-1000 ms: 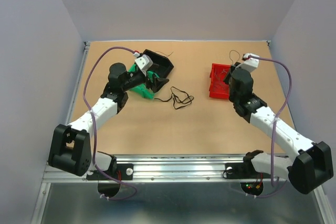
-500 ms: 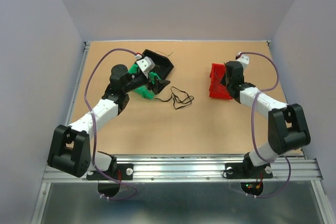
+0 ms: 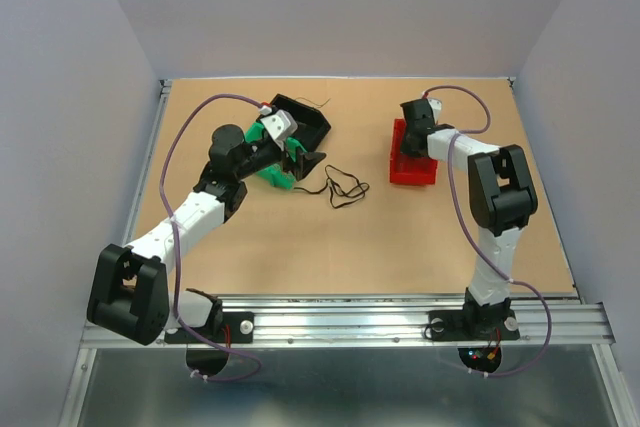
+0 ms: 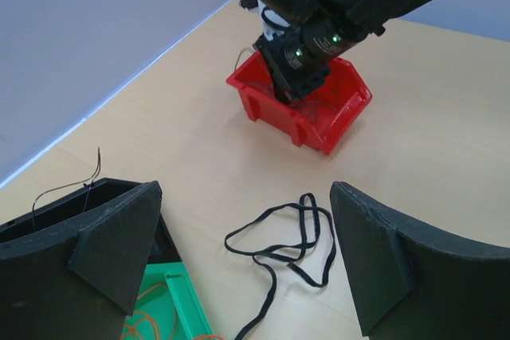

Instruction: Untangle the cables

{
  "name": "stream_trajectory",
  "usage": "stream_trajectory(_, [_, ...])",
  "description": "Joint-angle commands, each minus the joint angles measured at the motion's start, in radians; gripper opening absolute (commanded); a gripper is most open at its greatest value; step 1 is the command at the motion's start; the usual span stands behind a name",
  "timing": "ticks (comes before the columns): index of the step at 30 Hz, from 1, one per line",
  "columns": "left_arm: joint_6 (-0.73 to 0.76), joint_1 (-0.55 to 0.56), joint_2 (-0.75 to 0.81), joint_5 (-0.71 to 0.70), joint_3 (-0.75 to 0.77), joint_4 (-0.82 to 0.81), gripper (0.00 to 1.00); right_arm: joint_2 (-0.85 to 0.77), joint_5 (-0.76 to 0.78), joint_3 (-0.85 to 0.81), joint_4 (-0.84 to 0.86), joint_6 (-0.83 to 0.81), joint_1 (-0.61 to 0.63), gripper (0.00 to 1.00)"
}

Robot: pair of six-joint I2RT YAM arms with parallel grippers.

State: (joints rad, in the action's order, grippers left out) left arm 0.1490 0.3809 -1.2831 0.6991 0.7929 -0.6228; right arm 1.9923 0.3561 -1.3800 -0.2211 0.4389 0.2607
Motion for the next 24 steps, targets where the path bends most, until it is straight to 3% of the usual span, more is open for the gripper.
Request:
stream_trajectory(1, [0.034,0.029,0.048,-0.015,-0.014,-0.026,0.99,0.045,-0.032,-0.031,-0.109,0.03,-0.005,0.01])
stream_trajectory(7, [0.087,0.075,0.061,-0.078,-0.021,-0.005,0.99,0.007,-0.043,-0.021,-0.109,0.04,-0.005,0.01])
stream_trajectory(17, [0.095,0.085,0.061,-0.108,-0.018,0.003,0.99,-0.207,-0.034,0.062,-0.109,0.043,-0.005,0.16])
stream_trajectory(24, [0.08,0.087,0.071,-0.22,-0.026,-0.009,0.99,-0.315,-0.032,0.107,-0.11,0.043,-0.003,0.51])
